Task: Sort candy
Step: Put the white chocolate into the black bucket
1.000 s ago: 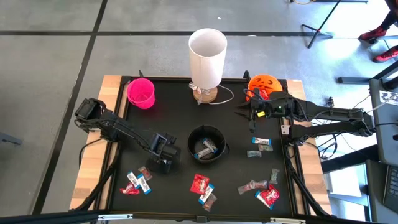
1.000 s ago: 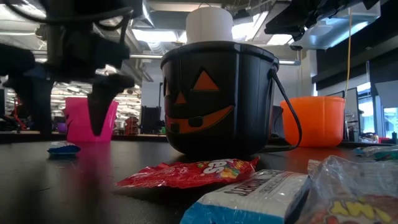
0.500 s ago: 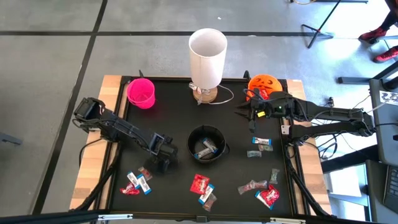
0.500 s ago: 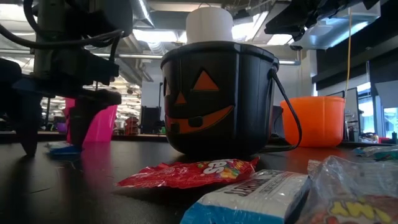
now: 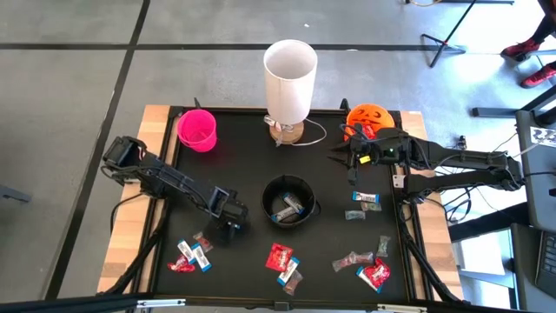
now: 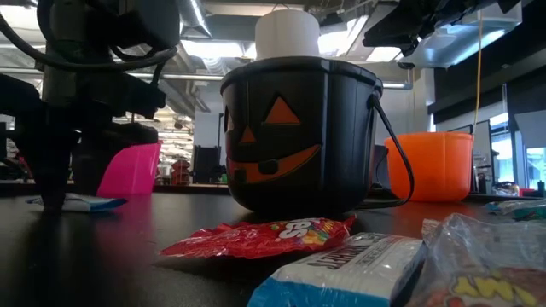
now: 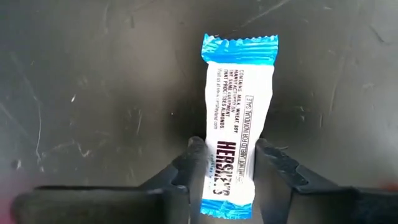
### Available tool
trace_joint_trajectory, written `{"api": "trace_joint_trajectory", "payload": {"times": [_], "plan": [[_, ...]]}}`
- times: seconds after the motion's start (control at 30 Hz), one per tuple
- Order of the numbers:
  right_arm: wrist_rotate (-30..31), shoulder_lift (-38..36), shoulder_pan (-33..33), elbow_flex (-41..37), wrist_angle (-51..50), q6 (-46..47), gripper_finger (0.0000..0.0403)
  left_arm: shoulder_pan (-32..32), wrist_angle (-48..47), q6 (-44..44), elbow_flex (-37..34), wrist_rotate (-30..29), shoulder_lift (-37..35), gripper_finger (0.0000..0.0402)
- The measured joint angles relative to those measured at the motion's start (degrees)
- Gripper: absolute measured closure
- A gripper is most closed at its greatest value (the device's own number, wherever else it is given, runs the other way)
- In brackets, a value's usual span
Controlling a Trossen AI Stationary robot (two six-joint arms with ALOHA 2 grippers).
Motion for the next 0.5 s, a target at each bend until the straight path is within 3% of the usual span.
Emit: {"api": "trace_joint_trajectory", "payload": {"times": [0.27, 0.5], "plan": [[0.00, -0.02, 0.00, 0.00, 0.07, 0.00, 0.0304, 0.07, -5.81, -6.98, 3.00, -4.78, 0.31, 0.0318], [0.00, -0.02, 0.00, 0.00, 0.33, 0.00, 0.0304, 0.12, -18.47, -8.28, 8.34, -10.22, 0.35, 0.0320]]}}
